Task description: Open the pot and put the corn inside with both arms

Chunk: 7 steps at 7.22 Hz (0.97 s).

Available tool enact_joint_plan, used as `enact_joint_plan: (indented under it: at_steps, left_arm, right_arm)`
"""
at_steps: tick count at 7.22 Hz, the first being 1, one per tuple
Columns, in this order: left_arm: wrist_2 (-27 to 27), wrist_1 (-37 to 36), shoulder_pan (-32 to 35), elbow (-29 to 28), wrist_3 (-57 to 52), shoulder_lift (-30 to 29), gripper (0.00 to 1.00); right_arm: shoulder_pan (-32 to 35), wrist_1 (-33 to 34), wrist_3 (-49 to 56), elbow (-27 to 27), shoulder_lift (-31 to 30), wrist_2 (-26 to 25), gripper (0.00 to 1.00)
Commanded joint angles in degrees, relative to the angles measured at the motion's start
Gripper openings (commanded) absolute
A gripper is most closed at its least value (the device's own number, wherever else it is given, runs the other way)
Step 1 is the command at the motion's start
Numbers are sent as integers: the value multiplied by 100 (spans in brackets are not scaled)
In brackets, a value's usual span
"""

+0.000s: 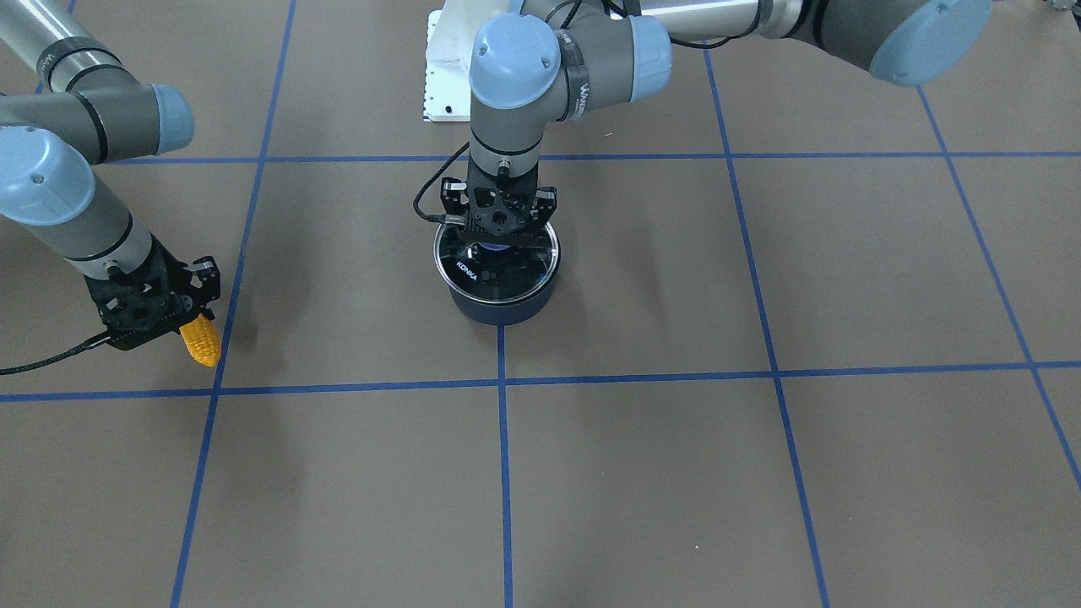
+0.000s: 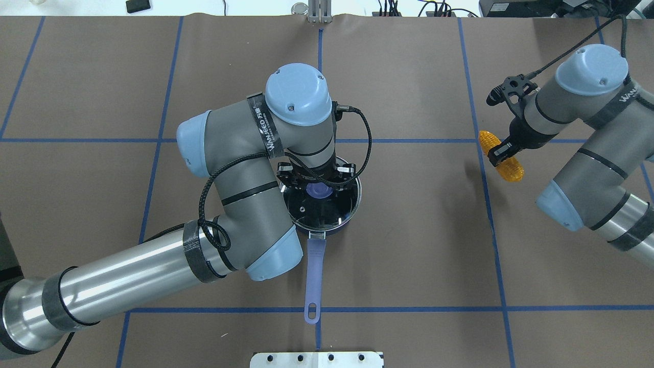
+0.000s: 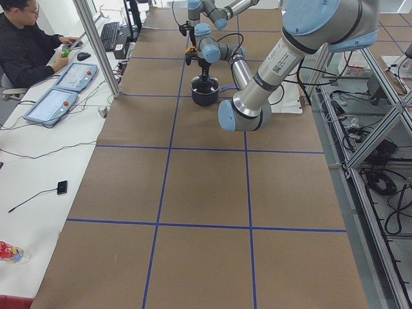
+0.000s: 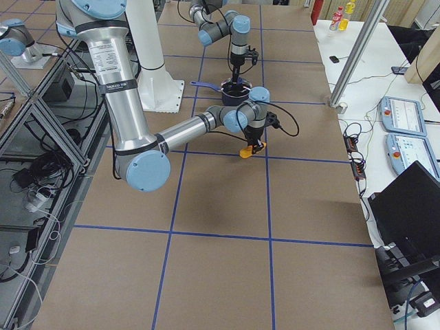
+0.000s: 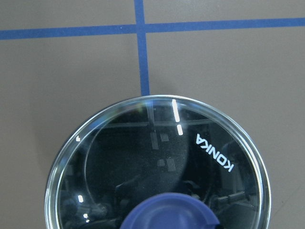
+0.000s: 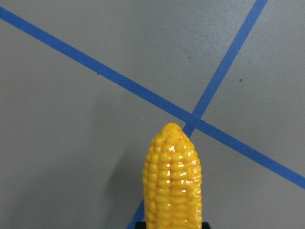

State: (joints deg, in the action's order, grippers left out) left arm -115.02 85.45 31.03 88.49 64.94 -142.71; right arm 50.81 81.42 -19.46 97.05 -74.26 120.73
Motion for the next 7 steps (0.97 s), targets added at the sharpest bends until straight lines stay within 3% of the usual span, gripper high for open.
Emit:
enact_joint_plan:
  at_steps: [1, 2, 4, 7]
  left_arm:
    - [-64, -37, 174, 264, -42, 67, 56]
    - [-73, -37, 271, 361, -95, 146, 56]
    - [-378, -195, 718, 659, -857, 409, 56]
    - [-539, -204, 1316, 1309, -1954, 1330, 56]
  right_arm:
    - [-1, 14, -57, 7, 227, 73, 45]
    - [-1, 92, -92, 42, 367, 82, 45]
    - [-97, 985, -346, 199, 1103, 82, 45]
    - [-500, 1025, -1170, 279, 1659, 82, 45]
